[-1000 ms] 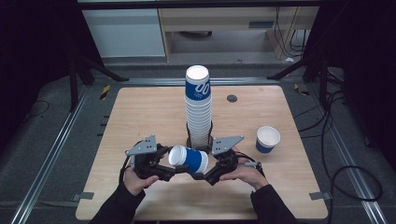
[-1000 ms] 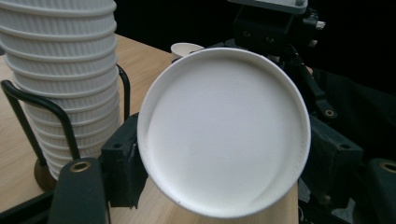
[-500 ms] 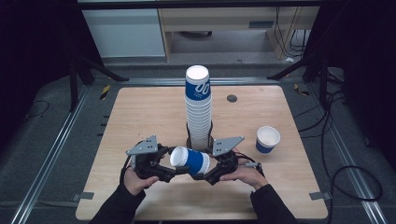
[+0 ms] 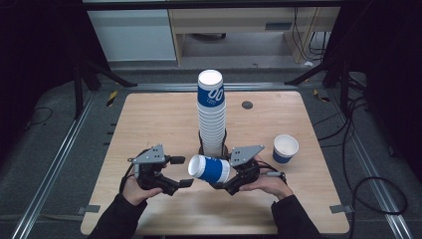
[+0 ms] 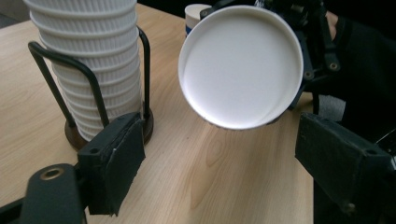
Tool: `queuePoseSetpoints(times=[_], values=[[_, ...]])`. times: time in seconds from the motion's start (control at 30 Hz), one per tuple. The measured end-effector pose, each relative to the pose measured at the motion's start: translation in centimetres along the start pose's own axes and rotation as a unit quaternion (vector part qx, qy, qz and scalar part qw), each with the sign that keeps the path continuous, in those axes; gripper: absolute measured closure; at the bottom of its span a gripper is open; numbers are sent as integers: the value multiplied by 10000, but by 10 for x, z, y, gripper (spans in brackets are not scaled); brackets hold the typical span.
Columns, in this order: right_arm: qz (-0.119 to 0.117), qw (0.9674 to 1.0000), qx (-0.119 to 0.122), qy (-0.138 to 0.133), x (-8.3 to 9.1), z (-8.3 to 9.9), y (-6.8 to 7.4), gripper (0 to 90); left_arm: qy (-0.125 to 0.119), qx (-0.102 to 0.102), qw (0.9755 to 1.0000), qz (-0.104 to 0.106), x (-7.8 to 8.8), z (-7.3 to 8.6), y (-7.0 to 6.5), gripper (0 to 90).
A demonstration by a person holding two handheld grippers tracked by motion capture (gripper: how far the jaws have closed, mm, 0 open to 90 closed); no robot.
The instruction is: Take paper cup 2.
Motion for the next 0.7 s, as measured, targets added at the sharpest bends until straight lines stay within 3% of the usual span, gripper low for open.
queuePoseSetpoints(times=[0.33,0.7], values=[[210,9983,158,516,-11,9,-1,164,506,-65,9986,159,-13,10,0,140],[179,9945,390,952,-29,15,7,163,964,-253,9945,328,-29,14,-8,143]])
Point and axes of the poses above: each handheld gripper's, and its own axes: x roughly backward along the jaws, z roughly out of its underside, y roughly to its left, the point moved 3 cm from there along -x, roughly forward along the jaws, and after that the axes turned 10 degrees about -x, right-handed, at the moved point
